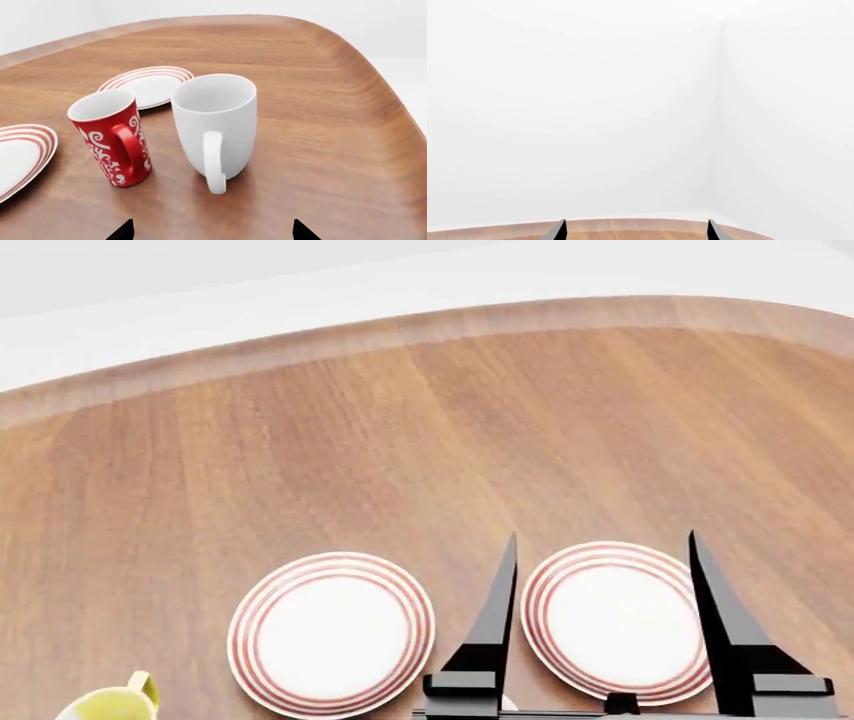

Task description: Put the white mug on the left plate.

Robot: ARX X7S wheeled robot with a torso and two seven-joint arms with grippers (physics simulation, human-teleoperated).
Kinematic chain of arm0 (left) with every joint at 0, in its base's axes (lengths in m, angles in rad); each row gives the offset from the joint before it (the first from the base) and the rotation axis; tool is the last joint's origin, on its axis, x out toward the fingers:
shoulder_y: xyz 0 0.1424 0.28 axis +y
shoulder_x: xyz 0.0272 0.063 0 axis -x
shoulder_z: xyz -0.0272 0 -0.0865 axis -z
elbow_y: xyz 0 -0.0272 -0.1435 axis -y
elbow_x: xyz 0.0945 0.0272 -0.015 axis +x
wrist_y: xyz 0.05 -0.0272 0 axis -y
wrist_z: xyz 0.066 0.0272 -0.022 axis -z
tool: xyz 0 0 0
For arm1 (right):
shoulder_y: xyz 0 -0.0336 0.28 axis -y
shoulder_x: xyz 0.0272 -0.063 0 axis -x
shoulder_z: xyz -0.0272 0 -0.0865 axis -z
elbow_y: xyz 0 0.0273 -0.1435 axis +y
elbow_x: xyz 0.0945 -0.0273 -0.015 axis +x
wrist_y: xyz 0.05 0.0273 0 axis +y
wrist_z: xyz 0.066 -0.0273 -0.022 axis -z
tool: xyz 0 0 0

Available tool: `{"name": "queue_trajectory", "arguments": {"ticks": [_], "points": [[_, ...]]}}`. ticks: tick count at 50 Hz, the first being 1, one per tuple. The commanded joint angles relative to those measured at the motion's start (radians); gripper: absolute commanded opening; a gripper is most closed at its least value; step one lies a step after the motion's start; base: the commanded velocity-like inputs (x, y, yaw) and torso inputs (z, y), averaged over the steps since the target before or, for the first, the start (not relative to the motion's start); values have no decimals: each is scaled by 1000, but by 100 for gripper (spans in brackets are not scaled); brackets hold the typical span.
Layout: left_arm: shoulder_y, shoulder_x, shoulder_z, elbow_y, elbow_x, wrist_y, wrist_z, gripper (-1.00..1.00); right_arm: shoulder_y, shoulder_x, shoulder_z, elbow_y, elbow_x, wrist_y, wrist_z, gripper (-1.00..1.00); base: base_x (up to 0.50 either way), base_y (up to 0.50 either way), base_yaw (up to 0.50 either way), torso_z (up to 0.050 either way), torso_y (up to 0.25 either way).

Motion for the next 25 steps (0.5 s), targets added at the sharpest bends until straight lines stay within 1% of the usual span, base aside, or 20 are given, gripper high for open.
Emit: {"name": "queue_trajectory", "arguments": {"ticks": [1, 11, 25], "points": [[-38, 22, 14, -39, 17, -16, -6, 100, 2, 3, -2, 1, 6, -1, 6, 100, 0, 0, 0, 0, 0], [-99, 57, 10, -120, 2, -15, -3, 100, -1, 7, -1, 7, 12, -12, 9, 100, 0, 0, 0, 0, 0], [-115, 78, 33, -130, 5, -26, -6, 100, 3, 12, -5, 9, 17, -11, 16, 100, 0, 0, 0, 0, 0]]}}
